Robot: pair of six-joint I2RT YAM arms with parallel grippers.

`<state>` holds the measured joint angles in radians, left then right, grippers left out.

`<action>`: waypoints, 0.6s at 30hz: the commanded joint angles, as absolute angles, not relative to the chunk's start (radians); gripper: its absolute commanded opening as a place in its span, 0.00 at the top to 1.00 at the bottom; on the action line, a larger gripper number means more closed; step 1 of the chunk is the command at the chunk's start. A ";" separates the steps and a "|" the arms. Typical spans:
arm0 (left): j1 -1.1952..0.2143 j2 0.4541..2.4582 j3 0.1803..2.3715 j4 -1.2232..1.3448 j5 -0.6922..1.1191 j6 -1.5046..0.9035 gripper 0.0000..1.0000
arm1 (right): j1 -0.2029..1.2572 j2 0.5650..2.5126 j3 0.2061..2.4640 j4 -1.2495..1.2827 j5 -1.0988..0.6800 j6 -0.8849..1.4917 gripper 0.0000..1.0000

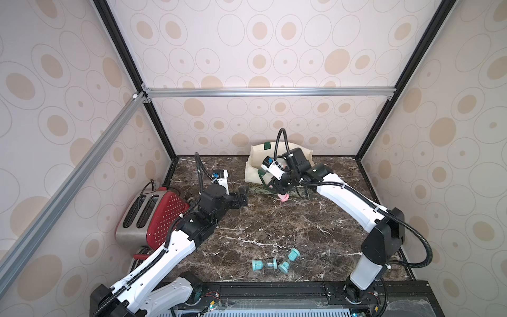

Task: Put the hourglass into the canvas bag
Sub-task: Place the hourglass in the canvas bag.

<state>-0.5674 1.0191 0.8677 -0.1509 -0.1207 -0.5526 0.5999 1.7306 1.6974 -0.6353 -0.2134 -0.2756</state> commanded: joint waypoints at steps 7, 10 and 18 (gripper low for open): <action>-0.562 1.130 0.984 -0.107 0.021 -0.533 0.03 | 0.489 1.731 1.863 -0.573 -0.101 -0.106 0.83; -0.563 1.163 0.996 -0.083 0.044 -0.541 0.03 | 0.470 1.762 1.904 -0.544 -0.047 -0.115 0.83; -0.562 1.237 1.013 -0.026 0.048 -0.545 0.03 | 0.453 1.992 2.096 -0.600 -0.015 -0.235 0.86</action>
